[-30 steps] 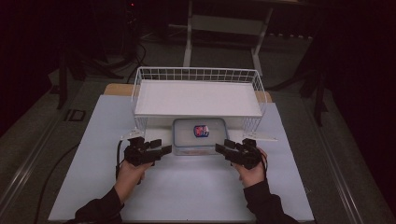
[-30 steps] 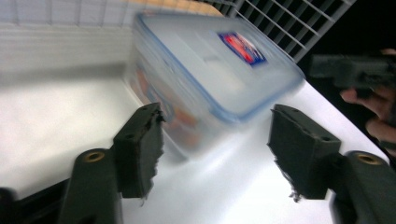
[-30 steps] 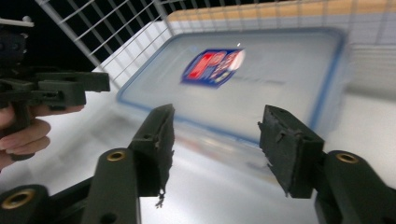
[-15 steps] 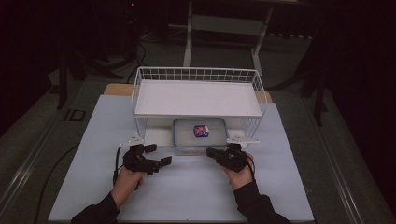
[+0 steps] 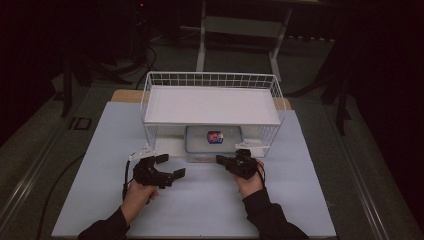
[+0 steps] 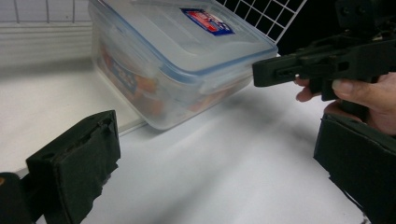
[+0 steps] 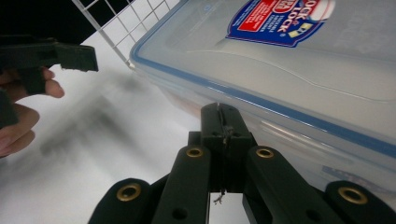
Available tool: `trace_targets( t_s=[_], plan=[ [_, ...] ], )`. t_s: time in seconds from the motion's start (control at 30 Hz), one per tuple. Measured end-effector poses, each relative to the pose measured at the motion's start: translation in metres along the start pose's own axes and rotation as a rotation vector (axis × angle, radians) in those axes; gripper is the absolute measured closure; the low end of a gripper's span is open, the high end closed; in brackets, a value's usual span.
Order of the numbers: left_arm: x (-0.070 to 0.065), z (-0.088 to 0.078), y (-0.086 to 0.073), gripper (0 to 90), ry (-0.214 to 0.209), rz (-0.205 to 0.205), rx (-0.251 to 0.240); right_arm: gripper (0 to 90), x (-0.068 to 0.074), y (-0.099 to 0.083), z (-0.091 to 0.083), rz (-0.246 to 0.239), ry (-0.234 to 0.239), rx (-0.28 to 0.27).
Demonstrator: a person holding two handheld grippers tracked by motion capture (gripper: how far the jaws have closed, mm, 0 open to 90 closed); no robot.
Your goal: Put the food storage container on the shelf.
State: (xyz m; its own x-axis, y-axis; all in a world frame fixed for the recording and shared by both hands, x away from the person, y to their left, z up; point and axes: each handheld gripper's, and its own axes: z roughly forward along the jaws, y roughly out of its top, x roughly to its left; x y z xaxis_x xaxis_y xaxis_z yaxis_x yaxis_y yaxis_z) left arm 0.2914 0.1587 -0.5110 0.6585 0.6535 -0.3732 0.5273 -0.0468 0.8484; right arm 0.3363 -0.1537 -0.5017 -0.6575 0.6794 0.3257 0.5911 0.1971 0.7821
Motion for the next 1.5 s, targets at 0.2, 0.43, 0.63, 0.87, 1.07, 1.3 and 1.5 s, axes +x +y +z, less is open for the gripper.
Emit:
trace_targets(
  t_s=[0.2,0.43,0.63,0.87,1.07,1.3,1.5],
  plan=[
    [-0.001,0.001,-0.001,0.3,-0.004,0.0,0.004,89.8,-0.005,0.008,0.012,-0.01,-0.039,0.008],
    [-0.001,0.0,0.0,0.2,-0.004,0.008,-0.004,89.8,-0.017,0.006,0.025,0.029,-0.051,0.01],
    [-0.001,0.0,0.0,0.2,0.002,0.012,-0.002,89.8,-0.018,0.014,0.033,0.02,-0.072,0.001],
    [0.0,0.0,-0.001,0.2,0.001,0.011,-0.001,89.5,-0.026,0.022,0.038,0.046,-0.076,-0.017],
    [0.0,-0.001,-0.001,0.3,0.001,0.015,-0.003,89.5,-0.024,0.023,0.043,0.044,-0.07,-0.009],
    [-0.004,-0.001,0.0,0.2,0.002,0.043,0.009,66.9,-0.01,0.018,0.04,0.033,-0.022,-0.022],
    [-0.009,-0.006,0.001,0.2,-0.011,0.056,0.008,46.9,-0.005,0.014,0.03,0.021,-0.013,-0.056]
  ],
)
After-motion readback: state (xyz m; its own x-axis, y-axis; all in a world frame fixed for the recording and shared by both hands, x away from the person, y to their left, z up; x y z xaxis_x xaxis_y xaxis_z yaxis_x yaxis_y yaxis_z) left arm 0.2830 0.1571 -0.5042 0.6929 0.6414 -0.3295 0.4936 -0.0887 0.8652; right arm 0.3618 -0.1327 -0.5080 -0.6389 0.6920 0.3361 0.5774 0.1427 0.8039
